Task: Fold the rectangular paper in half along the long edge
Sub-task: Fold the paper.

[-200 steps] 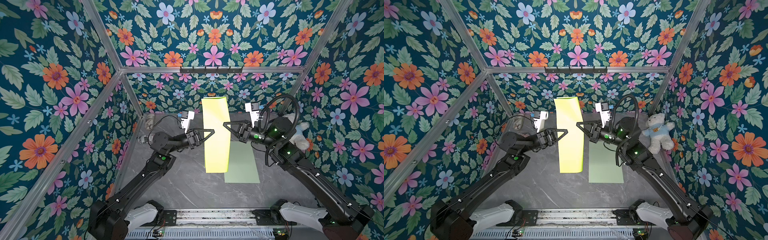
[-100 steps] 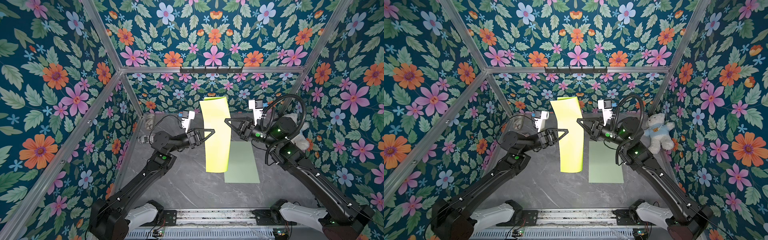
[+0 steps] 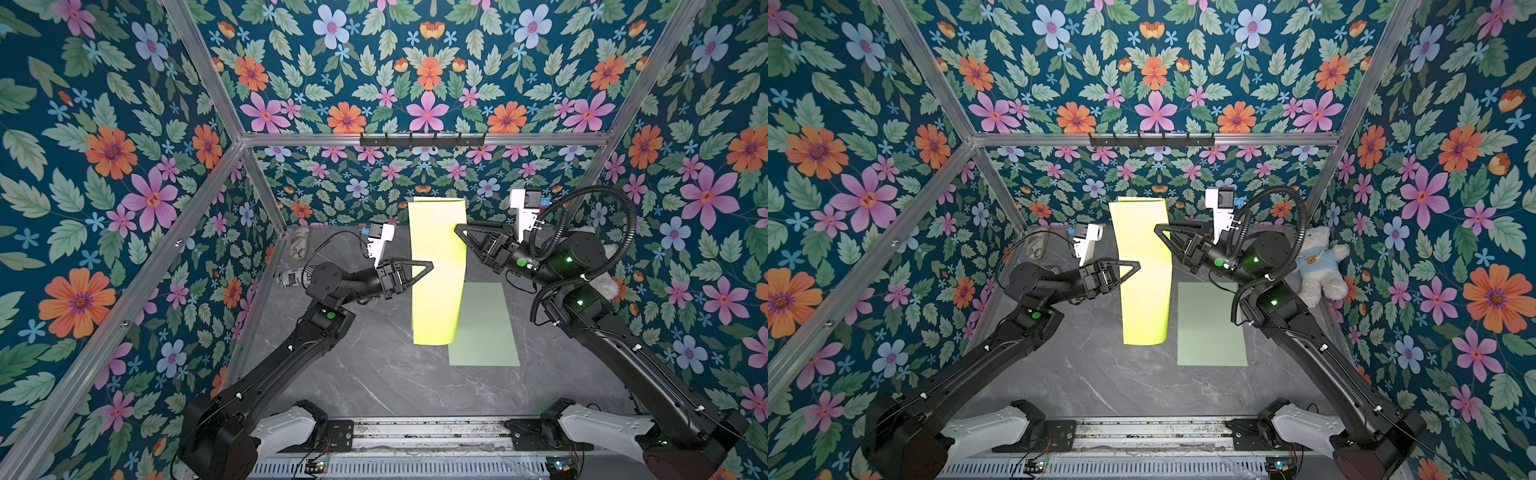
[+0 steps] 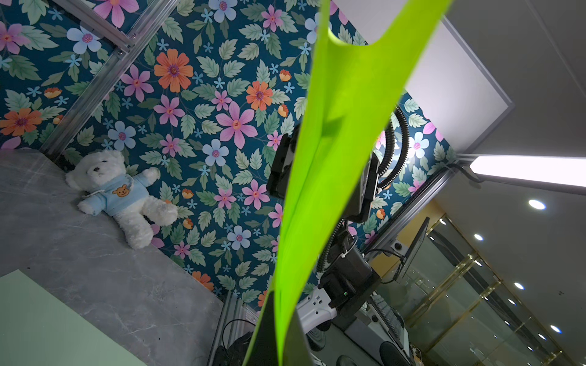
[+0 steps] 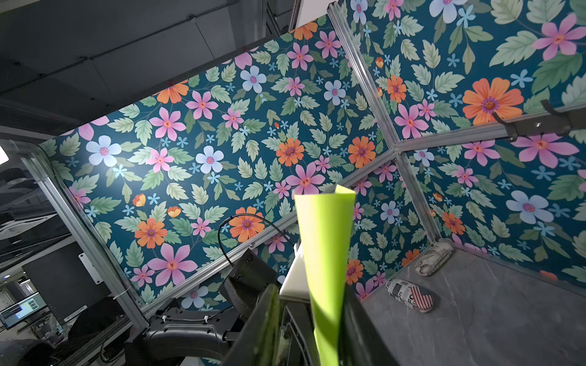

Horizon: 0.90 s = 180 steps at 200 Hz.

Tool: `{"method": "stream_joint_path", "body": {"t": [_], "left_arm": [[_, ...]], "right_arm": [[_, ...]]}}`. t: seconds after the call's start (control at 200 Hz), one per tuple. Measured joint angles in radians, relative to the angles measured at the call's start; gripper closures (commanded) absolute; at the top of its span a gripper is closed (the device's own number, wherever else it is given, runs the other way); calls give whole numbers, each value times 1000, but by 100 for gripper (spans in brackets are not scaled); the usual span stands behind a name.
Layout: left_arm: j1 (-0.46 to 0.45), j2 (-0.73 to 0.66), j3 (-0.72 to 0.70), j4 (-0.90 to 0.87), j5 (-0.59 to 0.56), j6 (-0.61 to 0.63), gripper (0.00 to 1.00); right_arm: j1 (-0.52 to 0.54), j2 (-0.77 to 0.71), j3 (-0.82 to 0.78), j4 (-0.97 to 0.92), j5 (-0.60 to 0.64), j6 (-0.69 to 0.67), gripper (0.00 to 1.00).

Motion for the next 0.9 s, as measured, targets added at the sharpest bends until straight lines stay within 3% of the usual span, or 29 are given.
{"method": "stream_joint_path", "body": {"t": [0.09, 0.12, 0.15, 0.175, 0.22, 0.335, 0.355, 0.38, 0.425, 0.56, 0.58, 0.61, 0.7, 0.78, 0.84, 0.9], "left_arm": [[0, 0, 0, -1, 0, 0, 100], [0, 0, 0, -1, 0, 2, 100], [-1, 0, 0, 0, -1, 3, 100], [-2, 0, 0, 0, 0, 3, 100], [-3, 1, 0, 0, 1, 3, 100], [-8, 1, 0, -2, 0, 3, 100], [-8, 1, 0, -2, 0, 3, 100], [-9, 1, 0, -2, 0, 3, 100], [-10, 1, 0, -4, 0, 3, 100], [-14, 0, 2, -6, -3, 6, 100], [-14, 0, 2, -6, -3, 6, 100], [-14, 0, 2, -6, -3, 6, 100], [-18, 0, 2, -9, -2, 6, 100], [-20, -1, 3, -10, -3, 7, 100], [-20, -2, 3, -14, -2, 8, 100], [-22, -3, 3, -17, -2, 10, 100]], "right_arm": [[-3, 0, 3, -1, 2, -5, 100], [-6, 1, 4, 0, 2, -5, 84], [-8, 3, 8, -3, 1, -3, 80], [-8, 5, 12, -3, 2, -3, 82], [-10, 8, 23, -3, 2, -10, 100], [-14, 13, 35, 2, 2, -11, 100], [-15, 15, 37, 2, 1, -10, 90], [-16, 18, 41, 2, 1, -11, 88], [-18, 24, 50, 0, 2, -12, 100], [-23, 34, 72, -1, -2, -14, 100], [-23, 35, 74, -1, -2, -16, 92], [-24, 37, 78, -2, -2, -16, 90], [-27, 45, 92, -1, 2, -20, 99], [-28, 52, 99, -2, 0, -19, 86], [-30, 57, 104, -1, 2, -19, 100], [-34, 61, 108, 5, 2, -23, 100]]}}
